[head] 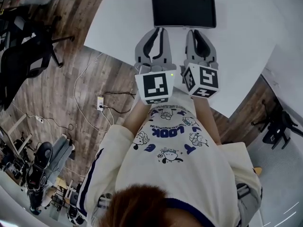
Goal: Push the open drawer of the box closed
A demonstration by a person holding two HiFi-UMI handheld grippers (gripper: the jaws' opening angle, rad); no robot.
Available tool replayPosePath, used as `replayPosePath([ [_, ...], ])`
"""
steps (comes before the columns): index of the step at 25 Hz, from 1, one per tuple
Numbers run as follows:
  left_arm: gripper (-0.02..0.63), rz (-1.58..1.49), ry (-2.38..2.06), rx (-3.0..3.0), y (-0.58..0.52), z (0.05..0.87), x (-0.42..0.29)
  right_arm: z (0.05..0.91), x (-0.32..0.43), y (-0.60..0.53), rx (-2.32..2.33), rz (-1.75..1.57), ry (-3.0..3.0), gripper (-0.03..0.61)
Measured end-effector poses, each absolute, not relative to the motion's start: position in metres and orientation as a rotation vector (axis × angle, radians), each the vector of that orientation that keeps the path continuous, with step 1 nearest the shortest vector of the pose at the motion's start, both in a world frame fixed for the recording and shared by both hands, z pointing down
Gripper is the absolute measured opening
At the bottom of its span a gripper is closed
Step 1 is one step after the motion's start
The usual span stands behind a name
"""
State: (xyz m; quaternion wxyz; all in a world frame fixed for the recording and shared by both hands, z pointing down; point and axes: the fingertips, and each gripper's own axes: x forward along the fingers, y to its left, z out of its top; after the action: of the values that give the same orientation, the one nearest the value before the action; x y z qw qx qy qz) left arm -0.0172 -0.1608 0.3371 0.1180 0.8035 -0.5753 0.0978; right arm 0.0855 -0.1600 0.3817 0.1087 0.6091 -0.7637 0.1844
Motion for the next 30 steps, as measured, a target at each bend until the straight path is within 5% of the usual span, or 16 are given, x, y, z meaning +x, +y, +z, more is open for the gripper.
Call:
replayPosePath([
  [30, 0.04, 0.096, -1.779, 2.514, -0.148, 0.243, -0.005, 0.253, 0.088, -0.143, 1.979, 0.177, -2.446, 0.048],
])
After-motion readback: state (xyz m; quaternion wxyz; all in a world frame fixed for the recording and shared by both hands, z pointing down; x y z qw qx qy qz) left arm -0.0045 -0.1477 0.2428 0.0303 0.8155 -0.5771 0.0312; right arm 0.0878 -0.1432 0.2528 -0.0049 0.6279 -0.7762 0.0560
